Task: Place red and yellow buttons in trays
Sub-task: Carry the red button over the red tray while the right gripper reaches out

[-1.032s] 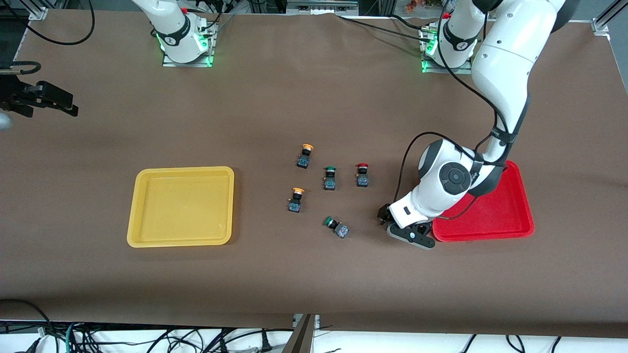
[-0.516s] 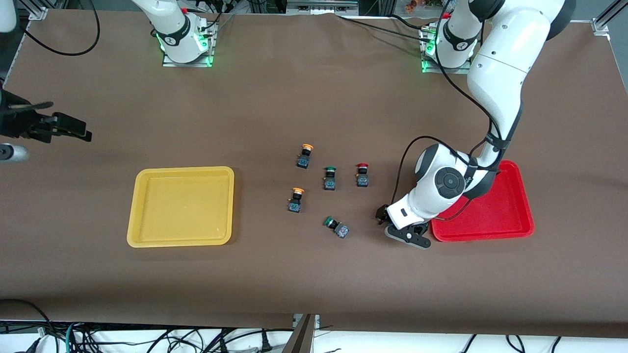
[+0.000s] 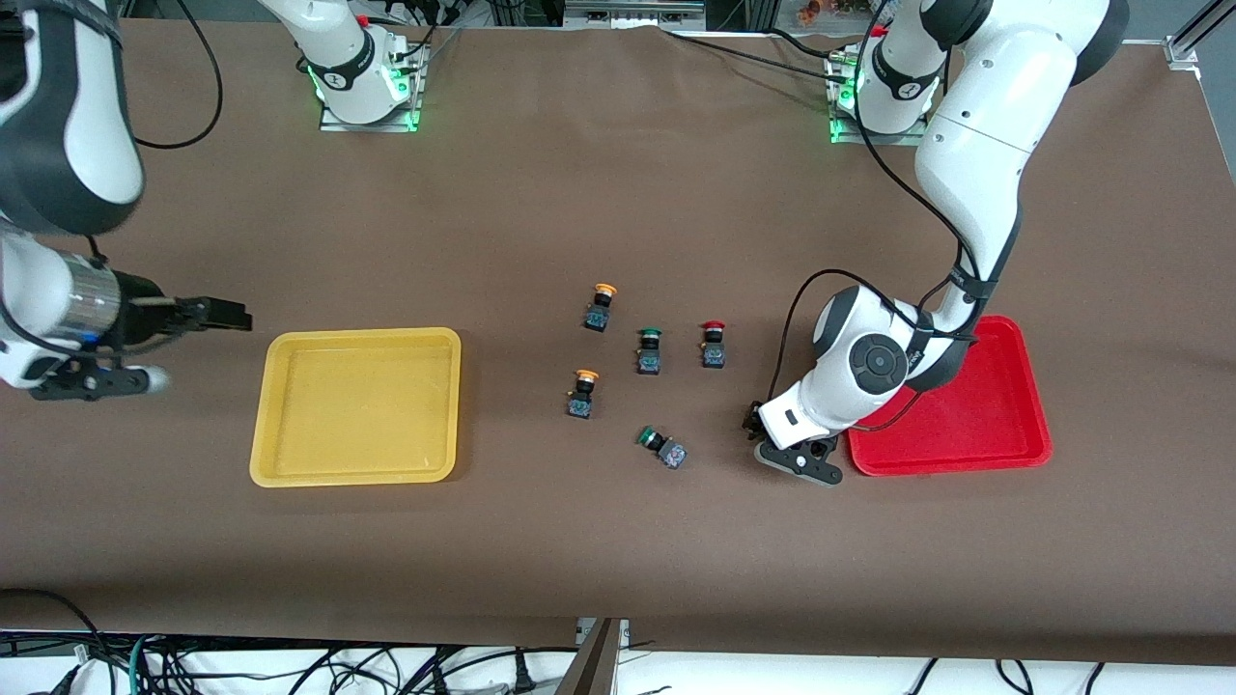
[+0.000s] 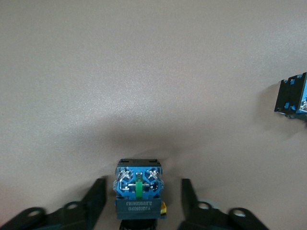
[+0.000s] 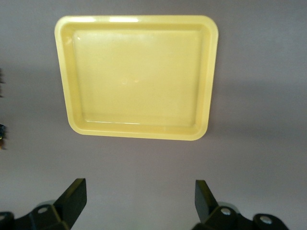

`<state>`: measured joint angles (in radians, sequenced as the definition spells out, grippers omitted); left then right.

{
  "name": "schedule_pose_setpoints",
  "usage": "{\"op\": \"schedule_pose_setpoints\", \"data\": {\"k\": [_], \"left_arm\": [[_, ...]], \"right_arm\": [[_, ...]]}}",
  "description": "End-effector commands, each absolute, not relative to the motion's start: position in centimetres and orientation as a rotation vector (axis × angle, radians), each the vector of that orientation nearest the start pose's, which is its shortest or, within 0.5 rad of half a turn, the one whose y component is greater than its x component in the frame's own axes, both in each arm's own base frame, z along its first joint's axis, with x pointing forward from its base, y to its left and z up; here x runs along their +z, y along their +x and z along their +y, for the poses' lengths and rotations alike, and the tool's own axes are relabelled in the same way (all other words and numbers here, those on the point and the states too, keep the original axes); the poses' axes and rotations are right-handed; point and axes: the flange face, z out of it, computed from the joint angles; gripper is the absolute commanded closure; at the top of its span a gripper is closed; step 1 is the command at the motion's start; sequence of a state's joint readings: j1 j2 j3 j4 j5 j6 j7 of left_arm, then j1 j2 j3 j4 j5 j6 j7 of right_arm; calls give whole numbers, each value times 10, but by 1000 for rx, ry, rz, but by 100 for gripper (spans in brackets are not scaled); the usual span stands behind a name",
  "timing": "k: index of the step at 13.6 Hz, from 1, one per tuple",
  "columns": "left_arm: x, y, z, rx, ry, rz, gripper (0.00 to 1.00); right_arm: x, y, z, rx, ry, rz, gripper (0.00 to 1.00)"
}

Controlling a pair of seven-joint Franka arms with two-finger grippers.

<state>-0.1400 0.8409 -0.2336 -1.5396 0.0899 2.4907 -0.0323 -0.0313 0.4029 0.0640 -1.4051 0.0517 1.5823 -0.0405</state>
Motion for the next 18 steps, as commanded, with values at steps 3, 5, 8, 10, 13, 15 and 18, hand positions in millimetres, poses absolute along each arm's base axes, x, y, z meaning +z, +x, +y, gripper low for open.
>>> {"op": "schedule_pose_setpoints", "data": {"k": [3, 5, 8, 10, 13, 15, 18], "left_arm": [[182, 675, -232, -162, -3214, 539, 86], [205, 677, -224, -100, -3198, 532, 88], [253, 679, -200, -4, -3154, 593, 90], [286, 679, -175, 87, -3127, 614, 90], [316, 692, -109, 180, -3087, 757, 89], [310, 696, -63, 191, -3063, 899, 88], [268, 688, -52, 314, -2916, 980, 84]], "right_arm": [[403, 675, 75, 316, -3035, -185, 0], [385, 677, 119, 302, -3056, -61, 0], [360, 676, 185, 232, -3069, 58, 0], [347, 669, 235, 180, -3068, 178, 0], [321, 655, 302, 109, -3046, 334, 0], [300, 633, 357, 81, -3045, 370, 0], [277, 597, 411, 127, -3068, 410, 0]]}}
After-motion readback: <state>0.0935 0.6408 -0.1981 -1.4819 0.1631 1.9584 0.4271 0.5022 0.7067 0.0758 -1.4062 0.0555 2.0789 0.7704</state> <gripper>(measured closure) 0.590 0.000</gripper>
